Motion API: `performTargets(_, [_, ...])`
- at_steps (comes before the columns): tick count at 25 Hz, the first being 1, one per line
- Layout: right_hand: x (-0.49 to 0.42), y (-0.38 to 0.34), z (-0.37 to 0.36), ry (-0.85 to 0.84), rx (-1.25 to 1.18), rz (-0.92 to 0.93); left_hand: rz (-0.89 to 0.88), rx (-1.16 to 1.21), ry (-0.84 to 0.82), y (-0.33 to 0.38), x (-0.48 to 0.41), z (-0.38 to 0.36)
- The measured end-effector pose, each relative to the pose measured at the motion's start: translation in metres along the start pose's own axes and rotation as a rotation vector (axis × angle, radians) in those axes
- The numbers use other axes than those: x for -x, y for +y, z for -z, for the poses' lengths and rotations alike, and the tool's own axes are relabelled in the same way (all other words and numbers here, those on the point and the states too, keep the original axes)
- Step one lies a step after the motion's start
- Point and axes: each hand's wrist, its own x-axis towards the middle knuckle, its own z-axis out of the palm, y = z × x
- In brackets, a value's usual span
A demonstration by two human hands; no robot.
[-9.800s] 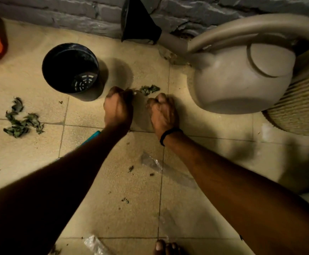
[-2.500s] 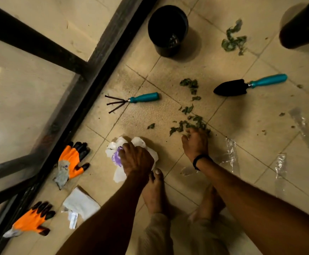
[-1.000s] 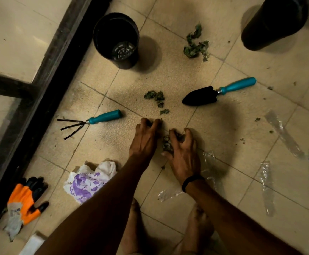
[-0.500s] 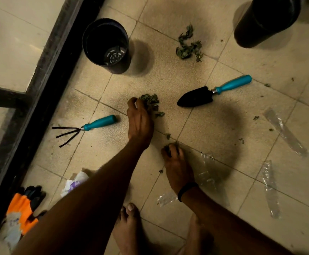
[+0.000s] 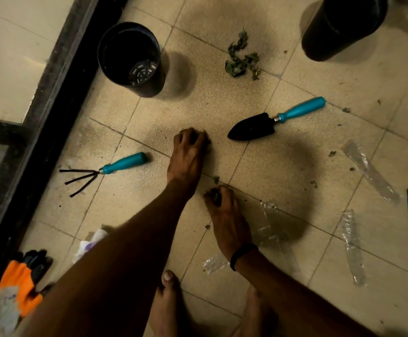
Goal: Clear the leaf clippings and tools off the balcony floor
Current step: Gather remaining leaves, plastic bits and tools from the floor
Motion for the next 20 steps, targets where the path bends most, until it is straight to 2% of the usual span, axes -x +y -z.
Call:
performTargets(3, [-0.003,-0.008,0.000,0.036,0.073,-0.016,0.007,-0.029,0.011,0.000,0.005,-0.006])
performTargets(7, [-0.008,-0.009,-0.001,0.049,0.222,0.090,0.078,0.127,-0.032,0.006,0.003,0.002])
performTargets(10, [-0.008,-0.012,0.003,0.002,0.120,0.049,0.205,0.264,0.016,0.003,0.011,0.011])
performTargets(12, [-0.011,-0.012,0.009,-0.083,-0.064,-0.093,0.238,0.230,0.072,-0.001,0.031,0.020])
performTargets(16, [-0.009,-0.019,0.043,-0.165,-0.515,-0.559,0.402,0.242,0.131,-0.008,0.097,0.050])
performTargets(20, [0.016,-0.051,0.116,-0.276,-0.741,-0.698,0.742,0.438,0.174,0.005,0.160,0.109])
